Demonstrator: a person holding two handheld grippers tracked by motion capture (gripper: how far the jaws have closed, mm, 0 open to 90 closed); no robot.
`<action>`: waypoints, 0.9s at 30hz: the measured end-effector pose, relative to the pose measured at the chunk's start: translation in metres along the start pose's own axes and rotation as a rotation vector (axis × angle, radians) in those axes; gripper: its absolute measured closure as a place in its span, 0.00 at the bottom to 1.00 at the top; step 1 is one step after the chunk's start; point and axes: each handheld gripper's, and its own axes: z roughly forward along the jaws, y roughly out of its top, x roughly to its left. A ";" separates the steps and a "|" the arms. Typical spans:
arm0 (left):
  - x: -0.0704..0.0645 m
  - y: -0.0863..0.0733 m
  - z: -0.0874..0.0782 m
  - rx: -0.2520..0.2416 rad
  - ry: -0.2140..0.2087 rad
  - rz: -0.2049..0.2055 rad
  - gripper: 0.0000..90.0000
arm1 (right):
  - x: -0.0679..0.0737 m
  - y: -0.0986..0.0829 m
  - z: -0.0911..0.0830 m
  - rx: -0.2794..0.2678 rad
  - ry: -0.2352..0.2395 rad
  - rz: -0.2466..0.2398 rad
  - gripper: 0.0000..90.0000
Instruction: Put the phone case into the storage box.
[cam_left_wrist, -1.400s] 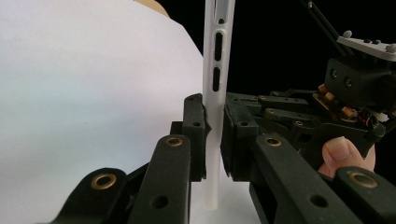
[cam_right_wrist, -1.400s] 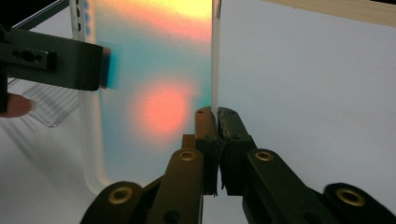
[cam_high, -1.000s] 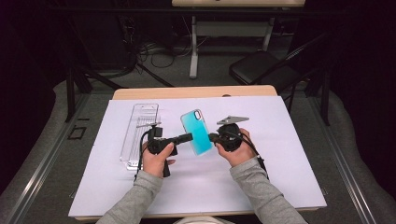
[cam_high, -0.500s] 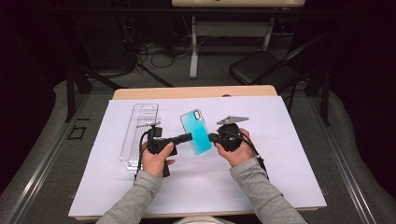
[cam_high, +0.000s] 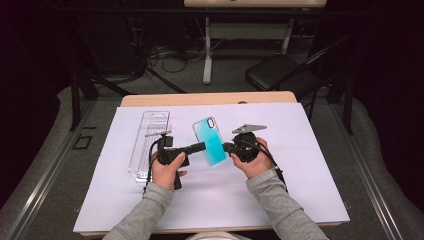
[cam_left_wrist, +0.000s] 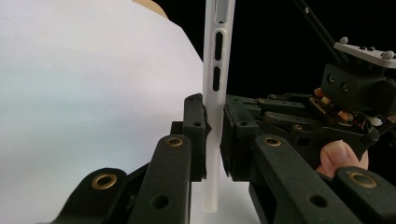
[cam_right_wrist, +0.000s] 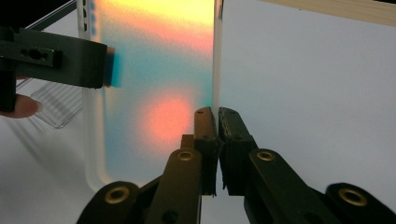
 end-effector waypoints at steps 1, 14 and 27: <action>0.000 0.000 0.000 0.000 0.002 0.000 0.91 | 0.000 0.000 0.000 -0.001 0.001 0.001 0.96; 0.001 0.001 -0.001 -0.002 0.008 0.006 0.91 | 0.001 0.001 -0.002 -0.018 0.019 0.003 0.89; 0.000 0.003 -0.006 -0.008 0.023 0.035 0.91 | -0.001 0.005 -0.007 -0.034 0.044 -0.020 0.72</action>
